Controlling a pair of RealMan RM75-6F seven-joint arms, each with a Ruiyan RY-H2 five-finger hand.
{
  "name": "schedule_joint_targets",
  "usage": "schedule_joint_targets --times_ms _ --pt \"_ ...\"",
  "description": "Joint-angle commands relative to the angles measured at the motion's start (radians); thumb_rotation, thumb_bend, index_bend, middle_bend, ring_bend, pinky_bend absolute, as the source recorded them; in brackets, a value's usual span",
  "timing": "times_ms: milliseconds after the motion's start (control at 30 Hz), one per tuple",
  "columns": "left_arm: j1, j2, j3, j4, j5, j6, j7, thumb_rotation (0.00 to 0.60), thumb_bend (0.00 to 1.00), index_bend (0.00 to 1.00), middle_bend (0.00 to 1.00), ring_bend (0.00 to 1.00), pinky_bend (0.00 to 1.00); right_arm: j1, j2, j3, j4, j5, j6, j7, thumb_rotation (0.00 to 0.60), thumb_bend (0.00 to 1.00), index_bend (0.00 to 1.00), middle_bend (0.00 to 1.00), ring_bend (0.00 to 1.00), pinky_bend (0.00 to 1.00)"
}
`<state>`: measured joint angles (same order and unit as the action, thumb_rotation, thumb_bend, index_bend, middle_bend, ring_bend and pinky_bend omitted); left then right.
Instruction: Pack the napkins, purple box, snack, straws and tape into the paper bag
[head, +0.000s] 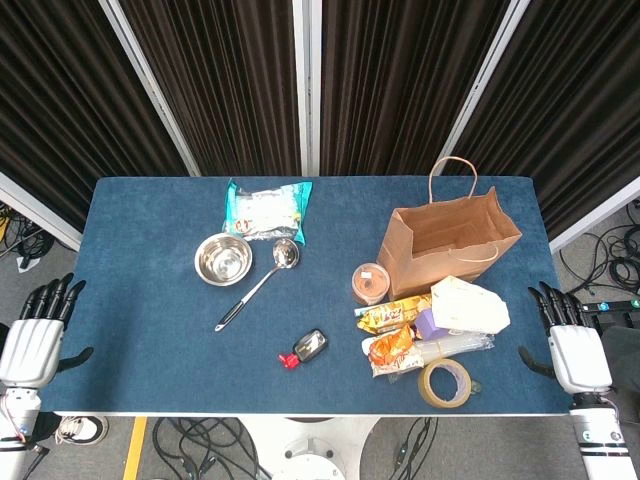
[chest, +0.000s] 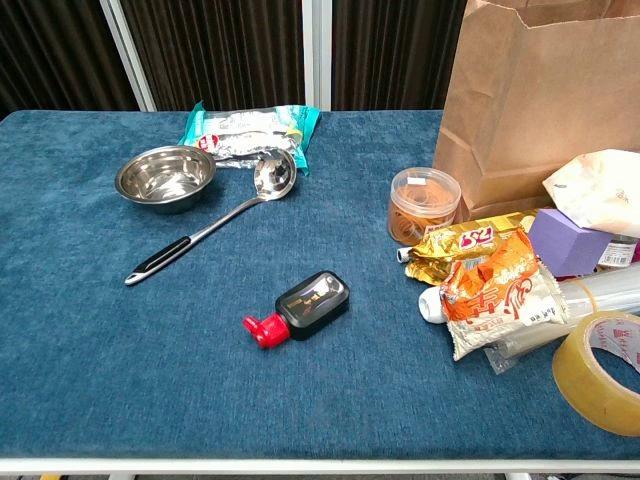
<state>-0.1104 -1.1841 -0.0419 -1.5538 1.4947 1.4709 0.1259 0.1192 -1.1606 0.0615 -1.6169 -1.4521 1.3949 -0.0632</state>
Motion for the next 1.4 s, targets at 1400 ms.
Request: schedule_joint_targets --times_ms 1400 --pt "-0.014 -0.028 0.021 0.087 0.009 -0.037 -0.048 0.6 0.13 0.06 0.0 0.0 0.12 0.166 -0.281 0.085 0.15 0.186 -0.17 -0.132 0.6 0.23 0.26 0.24 0.18 0.29"
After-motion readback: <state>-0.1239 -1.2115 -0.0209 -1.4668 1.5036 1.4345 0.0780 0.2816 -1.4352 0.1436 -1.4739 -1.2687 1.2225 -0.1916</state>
